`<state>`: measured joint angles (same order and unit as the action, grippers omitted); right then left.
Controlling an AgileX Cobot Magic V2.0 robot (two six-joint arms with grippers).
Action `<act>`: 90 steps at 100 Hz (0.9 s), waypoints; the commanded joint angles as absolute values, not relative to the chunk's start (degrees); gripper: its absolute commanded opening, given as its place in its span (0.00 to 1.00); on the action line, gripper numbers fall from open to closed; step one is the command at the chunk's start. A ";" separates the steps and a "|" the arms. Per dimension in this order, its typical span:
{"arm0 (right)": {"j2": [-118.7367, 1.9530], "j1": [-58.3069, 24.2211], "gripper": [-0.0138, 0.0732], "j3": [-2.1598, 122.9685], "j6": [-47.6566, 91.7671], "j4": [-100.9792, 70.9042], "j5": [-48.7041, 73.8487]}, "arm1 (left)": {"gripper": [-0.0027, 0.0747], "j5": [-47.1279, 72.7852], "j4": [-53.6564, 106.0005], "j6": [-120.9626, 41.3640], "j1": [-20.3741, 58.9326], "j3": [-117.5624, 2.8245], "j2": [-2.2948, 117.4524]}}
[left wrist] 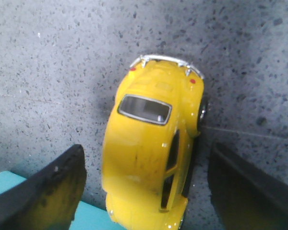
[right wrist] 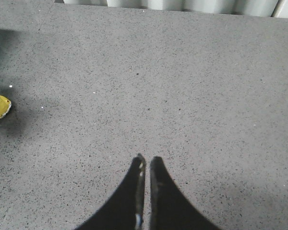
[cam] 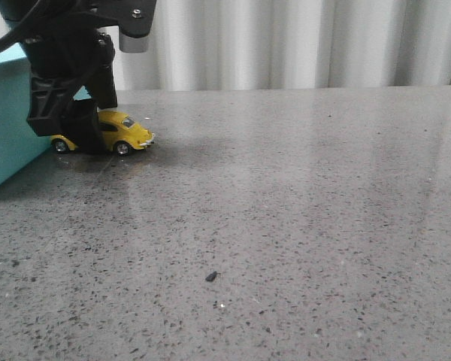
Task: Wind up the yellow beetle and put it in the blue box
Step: 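Lower the left gripper and close it around the beetle, then lift the beetle with the left gripper over the blue box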
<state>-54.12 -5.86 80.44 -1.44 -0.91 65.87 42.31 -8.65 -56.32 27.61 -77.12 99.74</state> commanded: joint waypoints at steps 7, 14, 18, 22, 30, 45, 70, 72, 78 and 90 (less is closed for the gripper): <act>-53.42 -5.78 0.09 81.53 -0.81 -0.71 62.23 | 0.67 39.90 -7.97 -56.54 28.15 -78.91 98.10; -53.42 -5.78 0.09 81.53 -0.81 -0.71 62.23 | 0.67 39.90 -7.88 -56.54 28.15 -78.91 98.44; -53.42 -5.78 0.09 81.53 -0.81 -0.71 62.33 | 0.67 39.90 -7.88 -56.54 28.15 -78.91 98.59; -53.42 -5.78 0.09 81.53 -0.81 -0.71 62.33 | 0.67 39.90 -7.88 -56.54 28.15 -78.91 98.59; -53.42 -5.78 0.09 81.53 -0.81 -0.71 62.33 | 0.67 39.90 -7.88 -56.54 28.15 -78.91 98.73; -53.42 -5.78 0.09 81.53 -0.81 -0.71 62.33 | 0.59 40.03 -7.88 -56.54 28.15 -78.91 98.87; -53.42 -5.78 0.09 81.53 -0.81 -0.71 62.33 | 0.26 40.34 -7.88 -56.54 28.15 -78.91 98.87; -53.42 -5.78 0.09 81.53 -0.81 -0.71 62.33 | 0.24 40.34 -7.88 -56.54 28.15 -78.91 98.87; -53.42 -5.78 0.09 81.53 -0.81 -0.71 62.33 | 0.19 40.34 -7.88 -56.54 28.15 -78.91 98.87; -53.42 -5.78 0.09 81.53 -0.81 -0.71 62.33 | 0.14 40.55 -7.88 -56.54 28.15 -78.91 98.87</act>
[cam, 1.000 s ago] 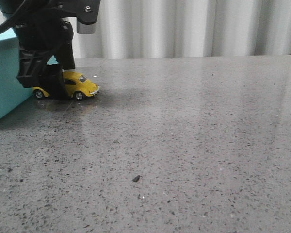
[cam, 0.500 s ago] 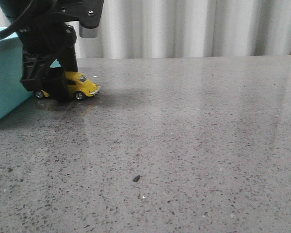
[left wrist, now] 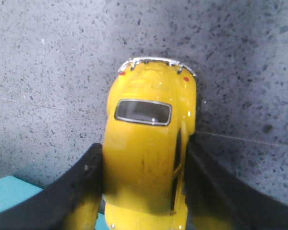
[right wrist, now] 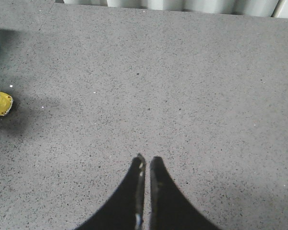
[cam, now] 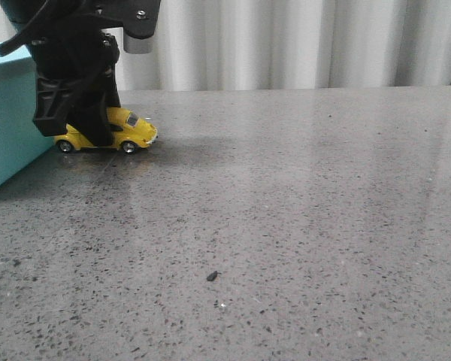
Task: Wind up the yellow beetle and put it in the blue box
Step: 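Lift the beetle with the left gripper over the blue box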
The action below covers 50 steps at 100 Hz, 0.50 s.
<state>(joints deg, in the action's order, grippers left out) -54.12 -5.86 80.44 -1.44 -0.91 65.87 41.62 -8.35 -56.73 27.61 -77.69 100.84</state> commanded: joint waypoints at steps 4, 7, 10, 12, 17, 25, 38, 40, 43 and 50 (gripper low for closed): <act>-53.42 -5.78 0.09 81.53 -0.81 -0.60 62.33 | 0.13 40.54 -7.88 -56.54 28.15 -78.91 98.87; -53.42 -5.78 0.09 81.53 -0.81 -0.60 62.33 | 0.13 40.54 -7.88 -56.54 28.15 -79.02 98.87; -53.42 -5.78 0.09 81.53 -0.81 -0.60 62.33 | 0.13 40.68 -7.88 -56.54 28.15 -79.02 98.87; -53.42 -5.78 0.09 81.53 -0.81 -0.60 62.33 | 0.13 40.80 -7.88 -56.54 28.15 -79.15 98.87; -53.42 -5.78 0.09 81.53 -0.81 -0.50 62.33 | 0.13 40.91 -7.99 -56.54 28.15 -79.35 98.64; -53.42 -5.78 0.09 81.53 -0.81 -0.38 62.33 | 0.13 41.42 -7.99 -56.54 28.15 -80.33 98.10; -53.42 -5.78 0.09 81.53 -0.81 -0.38 62.15 | 0.13 42.41 -7.75 -56.54 28.25 -82.75 97.34; -53.42 -5.78 0.09 81.53 -0.81 -0.38 62.11 | 0.13 42.74 -7.75 -56.54 28.25 -83.11 97.05; -53.42 -5.78 0.09 81.53 -0.81 -0.38 62.00 | 0.13 42.87 -7.46 -56.54 28.25 -83.91 96.83; -53.42 -5.78 0.09 81.53 -0.81 -0.38 61.87 | 0.13 42.90 -6.11 -56.54 28.25 -85.41 96.13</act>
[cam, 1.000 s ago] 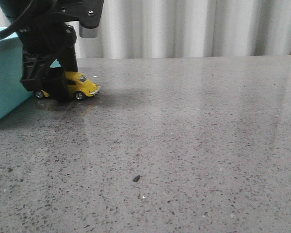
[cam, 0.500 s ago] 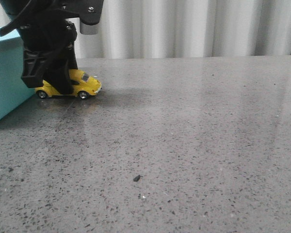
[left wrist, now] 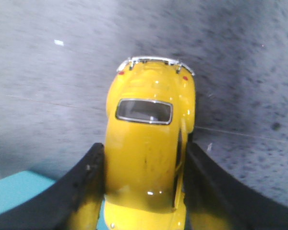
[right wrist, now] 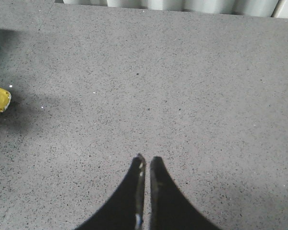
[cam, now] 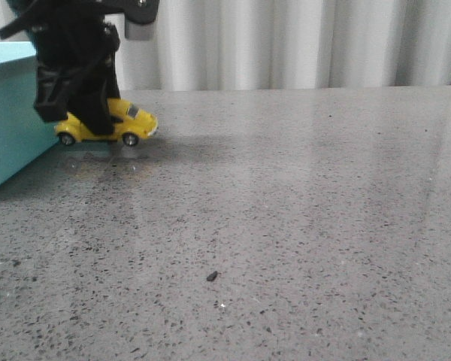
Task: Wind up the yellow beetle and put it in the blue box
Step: 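Lift the beetle with the left gripper over the blue box, then lower the beetle into the blue box and open the left gripper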
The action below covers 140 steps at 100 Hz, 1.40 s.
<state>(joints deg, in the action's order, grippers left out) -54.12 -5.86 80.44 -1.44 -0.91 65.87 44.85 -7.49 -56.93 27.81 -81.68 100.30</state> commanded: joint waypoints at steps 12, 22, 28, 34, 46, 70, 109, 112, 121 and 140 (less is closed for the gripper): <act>-53.42 -5.78 0.09 81.53 -0.81 -0.38 61.52 | 0.13 43.00 -3.76 -56.54 28.25 -88.12 95.32; -53.42 -5.78 0.09 81.53 -0.81 -0.38 61.52 | 0.13 43.77 -2.55 -56.54 28.32 -90.43 94.79; -53.42 -5.78 0.09 81.53 -0.81 0.00 61.52 | 0.13 44.02 -2.55 -56.54 28.37 -91.52 94.36; -53.42 -5.78 0.09 81.53 -0.81 0.00 61.40 | 0.13 44.04 -2.55 -56.54 28.37 -92.93 93.83; -53.42 -5.78 0.09 81.53 -0.81 0.00 60.54 | 0.13 44.77 -2.55 -56.01 28.37 -96.30 92.46; -53.42 -5.78 0.09 81.53 -0.81 0.00 60.56 | 0.13 51.10 -3.81 -50.21 27.14 -101.14 89.14; -53.42 -5.78 0.09 81.53 -0.81 0.00 60.67 | 0.13 61.81 -4.85 -38.68 13.05 -101.03 86.87; -53.42 -5.78 0.09 81.53 -0.81 0.00 60.67 | 0.13 61.77 -4.87 -37.99 11.92 -100.87 86.87; -53.42 -5.78 0.09 81.53 -0.81 0.00 60.67 | 0.13 61.77 -4.14 -36.19 8.77 -100.11 86.87; -53.42 -5.78 0.09 81.53 -0.81 0.00 60.36 | 0.13 61.77 -0.66 -35.25 3.32 -96.95 88.86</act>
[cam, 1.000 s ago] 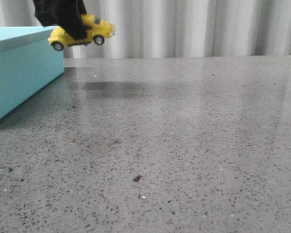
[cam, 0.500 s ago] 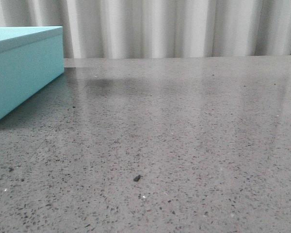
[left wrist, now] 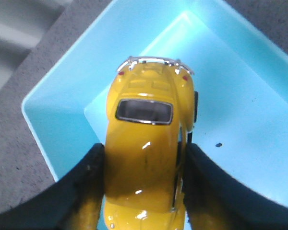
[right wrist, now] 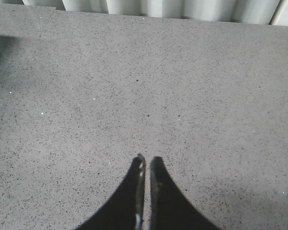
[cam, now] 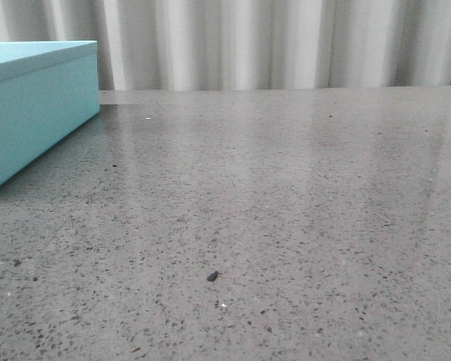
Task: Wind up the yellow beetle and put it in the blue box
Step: 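Lower the beetle into the blue box and open the left gripper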
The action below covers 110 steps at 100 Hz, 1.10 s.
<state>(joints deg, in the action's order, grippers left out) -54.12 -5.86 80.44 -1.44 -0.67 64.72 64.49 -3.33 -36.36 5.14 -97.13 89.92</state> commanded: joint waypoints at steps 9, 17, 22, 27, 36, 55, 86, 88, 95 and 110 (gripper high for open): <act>-53.42 -5.78 0.09 81.53 -0.81 0.00 60.22 | 0.13 61.77 2.16 -35.25 2.13 -94.75 90.63; -53.42 -5.78 0.09 81.53 -0.81 0.00 60.22 | 0.13 61.77 2.97 -35.25 2.00 -93.32 92.49; -53.42 -5.78 0.09 81.53 -0.81 0.00 60.22 | 0.13 61.61 3.55 -35.25 2.00 -92.74 93.63; -53.42 -5.78 0.09 81.53 -0.81 0.00 60.22 | 0.14 61.26 5.05 -35.25 2.00 -92.27 94.93; -53.42 -5.78 0.09 81.53 -0.81 0.00 60.22 | 0.17 60.60 7.70 -35.25 2.00 -92.27 96.97; -53.42 -5.78 0.09 81.53 -0.81 0.00 60.65 | 0.27 60.25 7.92 -35.25 2.00 -92.27 99.43; -53.42 -5.78 0.09 81.53 -0.81 0.00 60.63 | 0.56 59.28 7.92 -33.46 2.00 -92.27 99.57; -53.42 -5.78 0.09 81.53 -0.81 0.00 60.63 | 0.57 59.28 7.92 -33.46 2.00 -92.27 99.57; -53.42 -5.78 0.09 81.53 -0.81 0.00 60.63 | 0.61 59.28 7.92 -33.46 2.00 -92.27 99.57; -53.42 -5.78 0.09 81.53 -0.81 0.00 60.63 | 0.61 59.61 7.81 -33.11 2.00 -92.50 99.20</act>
